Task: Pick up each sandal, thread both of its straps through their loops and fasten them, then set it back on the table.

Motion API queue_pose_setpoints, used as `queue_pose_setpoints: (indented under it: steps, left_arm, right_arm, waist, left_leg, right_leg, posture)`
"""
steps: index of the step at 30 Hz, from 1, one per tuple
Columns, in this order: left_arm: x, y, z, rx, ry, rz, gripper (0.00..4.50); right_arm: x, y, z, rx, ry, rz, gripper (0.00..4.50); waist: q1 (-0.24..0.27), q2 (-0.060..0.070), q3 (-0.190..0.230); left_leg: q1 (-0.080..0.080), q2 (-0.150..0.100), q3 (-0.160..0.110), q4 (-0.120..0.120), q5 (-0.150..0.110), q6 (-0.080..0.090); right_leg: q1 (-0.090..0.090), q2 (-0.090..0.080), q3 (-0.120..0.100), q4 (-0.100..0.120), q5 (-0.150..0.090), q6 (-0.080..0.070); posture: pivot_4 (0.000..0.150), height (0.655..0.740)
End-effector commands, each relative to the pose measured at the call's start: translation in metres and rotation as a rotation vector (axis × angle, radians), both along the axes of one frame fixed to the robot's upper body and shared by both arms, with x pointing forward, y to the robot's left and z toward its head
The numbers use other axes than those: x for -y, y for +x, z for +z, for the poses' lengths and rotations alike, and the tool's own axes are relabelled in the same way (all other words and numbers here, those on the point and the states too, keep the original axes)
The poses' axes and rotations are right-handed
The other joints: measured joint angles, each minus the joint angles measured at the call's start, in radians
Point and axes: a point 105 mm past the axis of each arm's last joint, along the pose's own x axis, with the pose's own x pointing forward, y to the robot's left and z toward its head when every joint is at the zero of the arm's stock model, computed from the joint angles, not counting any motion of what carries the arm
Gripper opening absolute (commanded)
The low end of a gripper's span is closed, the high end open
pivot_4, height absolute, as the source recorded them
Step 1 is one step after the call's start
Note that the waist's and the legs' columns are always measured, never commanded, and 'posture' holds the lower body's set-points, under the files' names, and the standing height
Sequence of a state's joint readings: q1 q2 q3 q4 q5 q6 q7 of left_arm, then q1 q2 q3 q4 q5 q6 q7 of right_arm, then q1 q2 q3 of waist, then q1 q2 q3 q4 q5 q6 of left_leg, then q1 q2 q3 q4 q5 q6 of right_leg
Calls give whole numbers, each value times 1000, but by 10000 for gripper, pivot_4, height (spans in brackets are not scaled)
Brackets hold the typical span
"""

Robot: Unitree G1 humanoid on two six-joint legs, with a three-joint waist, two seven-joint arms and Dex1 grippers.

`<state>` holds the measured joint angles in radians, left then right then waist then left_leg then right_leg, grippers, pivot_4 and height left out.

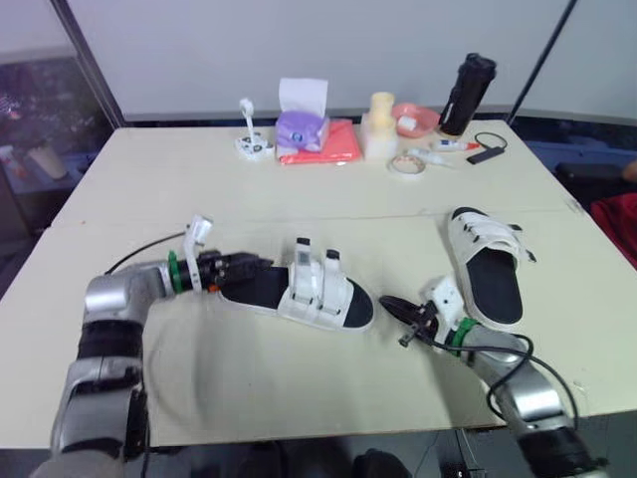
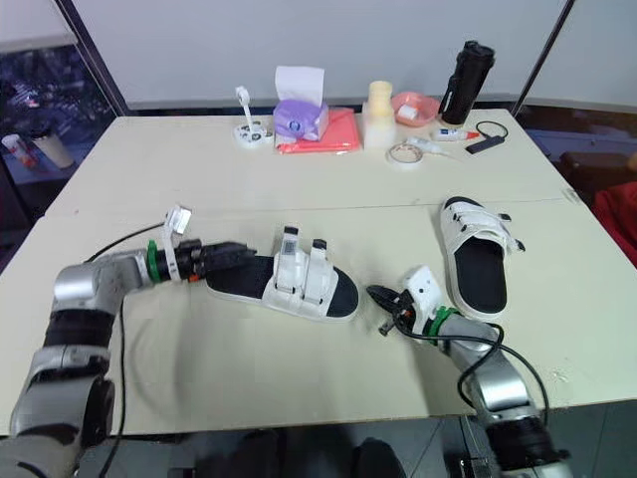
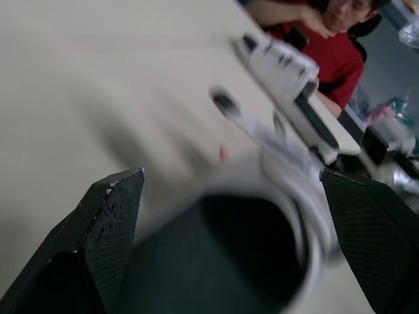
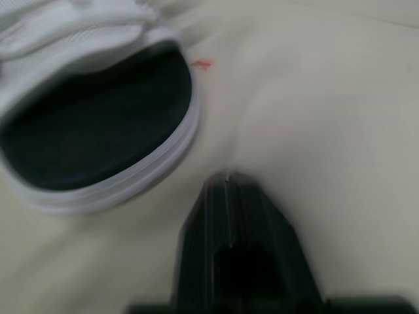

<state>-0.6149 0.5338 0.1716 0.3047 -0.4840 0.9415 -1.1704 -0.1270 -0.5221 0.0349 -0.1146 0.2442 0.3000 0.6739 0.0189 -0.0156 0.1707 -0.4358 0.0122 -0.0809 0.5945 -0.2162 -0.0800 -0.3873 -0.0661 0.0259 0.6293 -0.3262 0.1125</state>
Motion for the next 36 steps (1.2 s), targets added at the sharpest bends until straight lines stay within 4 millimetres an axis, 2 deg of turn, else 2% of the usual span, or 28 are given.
queue_pose_setpoints:
  steps: [1,5,10,16,20,23,30,34,36]
  left_arm:
    - [11,-19,18,36,-10,-64,44505]
    - [26,-30,13,7,-30,-108,44505]
    - [45,-27,8,-5,-60,-144,44505]
    - [66,-10,-6,-38,-70,-170,44505]
    - [81,4,-5,-75,-136,-173,44505]
    - [87,9,-3,-90,-167,-176,36029]
    - [95,4,1,-92,-177,-221,1325]
    - [104,7,16,-112,-246,-215,169]
    - [116,23,37,-67,-323,-131,169]
  right_arm:
    - [19,-8,19,-4,-43,-20,0]
    - [33,-15,41,-1,-73,-15,0]
    - [33,-24,64,6,-65,2,0]
    - [21,-42,86,12,-46,45,0]
    - [13,-57,99,-4,-20,88,0]
    - [5,-67,105,-18,-7,121,0]
    - [0,-76,105,-42,-14,132,0]
    - [5,-72,101,-54,-21,112,0]
    - [9,-65,99,-47,-17,88,0]
  waist:
    - [-1,5,6]
    - [-9,8,19]
    - [-19,6,21]
    - [-11,6,21]
    - [-4,6,21]
    - [-7,5,22]
    - [-10,4,23]
    - [-6,4,23]
    - [-4,3,23]
  left_leg:
    - [-4,-1,-1,2,0,0]
    - [-3,-2,-1,3,2,2]
    - [-2,-1,-1,3,3,2]
    - [-2,-1,-1,4,3,2]
    - [-2,-1,-2,9,3,2]
    - [-3,-2,-2,17,2,4]
    - [-3,-1,-2,19,2,4]
    - [-3,-1,-2,20,2,4]
    - [-3,-1,-2,20,2,4]
  right_leg:
    - [-4,0,0,2,0,0]
    - [-4,1,-1,3,2,-2]
    - [-4,3,-1,6,2,-2]
    - [-4,3,-2,6,2,-2]
    - [-2,3,-3,9,2,-2]
    - [-2,3,-3,15,1,-2]
    - [-2,3,-2,20,1,-1]
    - [-2,3,-2,20,1,-1]
    - [-2,3,-2,20,1,-1]
  posture:
    - [1500,7400]
    - [1500,7400]
    - [1500,7400]
    - [1500,7400]
    - [1500,7400]
    - [1500,7400]
    - [1500,7400]
    - [1500,7400]
    - [1500,7400]
